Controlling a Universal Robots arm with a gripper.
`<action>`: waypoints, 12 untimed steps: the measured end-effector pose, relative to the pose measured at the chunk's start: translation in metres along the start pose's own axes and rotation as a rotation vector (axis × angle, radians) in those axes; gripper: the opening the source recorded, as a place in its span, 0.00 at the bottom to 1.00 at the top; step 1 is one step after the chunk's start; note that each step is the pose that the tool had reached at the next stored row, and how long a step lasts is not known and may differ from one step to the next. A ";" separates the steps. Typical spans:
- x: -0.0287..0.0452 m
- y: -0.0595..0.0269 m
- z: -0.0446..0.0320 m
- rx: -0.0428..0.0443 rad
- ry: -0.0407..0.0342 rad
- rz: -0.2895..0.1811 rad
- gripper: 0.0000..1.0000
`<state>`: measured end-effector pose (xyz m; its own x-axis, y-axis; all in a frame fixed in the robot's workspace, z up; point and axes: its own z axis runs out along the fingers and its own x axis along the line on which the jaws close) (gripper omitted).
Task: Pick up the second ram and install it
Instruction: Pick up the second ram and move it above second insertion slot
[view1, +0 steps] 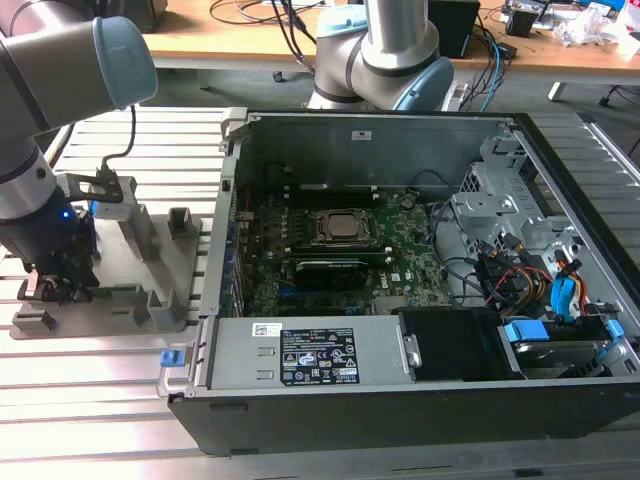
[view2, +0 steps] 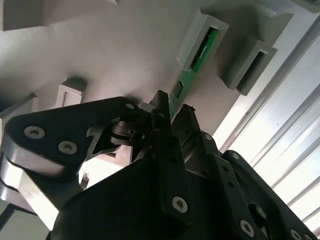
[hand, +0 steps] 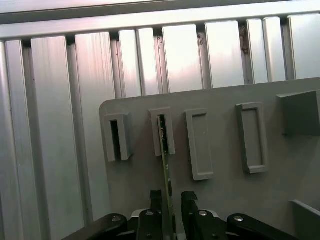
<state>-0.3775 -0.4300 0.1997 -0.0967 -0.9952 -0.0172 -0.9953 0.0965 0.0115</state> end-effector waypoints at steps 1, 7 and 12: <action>0.0000 0.0000 0.0002 0.0001 0.0000 0.000 0.22; 0.0000 0.0000 0.0008 0.0001 0.0000 0.000 0.14; 0.0000 0.0000 0.0012 0.0001 0.0000 0.000 0.14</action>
<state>-0.3775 -0.4300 0.1985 -0.0967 -0.9952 -0.0173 -0.9953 0.0965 0.0114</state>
